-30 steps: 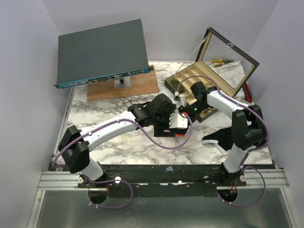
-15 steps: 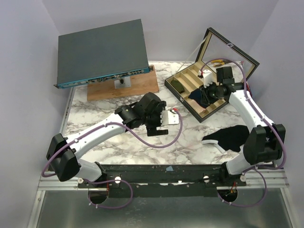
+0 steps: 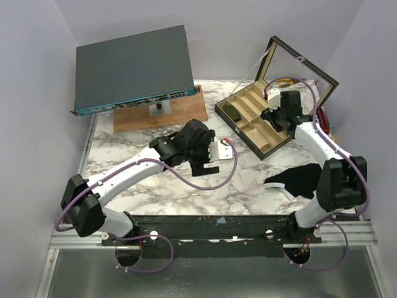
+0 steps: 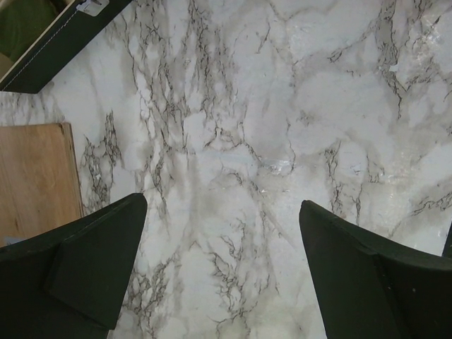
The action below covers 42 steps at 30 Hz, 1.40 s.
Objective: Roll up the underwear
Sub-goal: Place the underwear in the storage box.
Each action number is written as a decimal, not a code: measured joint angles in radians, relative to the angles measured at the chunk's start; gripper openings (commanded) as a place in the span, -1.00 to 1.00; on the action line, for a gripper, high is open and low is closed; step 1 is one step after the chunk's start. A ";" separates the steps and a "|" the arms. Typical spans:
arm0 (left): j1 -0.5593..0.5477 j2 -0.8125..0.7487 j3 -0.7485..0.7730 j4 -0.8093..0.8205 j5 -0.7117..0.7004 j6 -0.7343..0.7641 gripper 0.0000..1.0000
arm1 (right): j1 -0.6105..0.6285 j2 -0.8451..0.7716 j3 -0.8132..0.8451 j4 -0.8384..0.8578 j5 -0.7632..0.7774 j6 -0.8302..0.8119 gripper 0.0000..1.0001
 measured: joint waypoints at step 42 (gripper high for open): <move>0.044 0.065 0.032 -0.033 -0.031 -0.045 0.98 | 0.244 0.510 0.342 0.220 0.271 -0.047 -0.99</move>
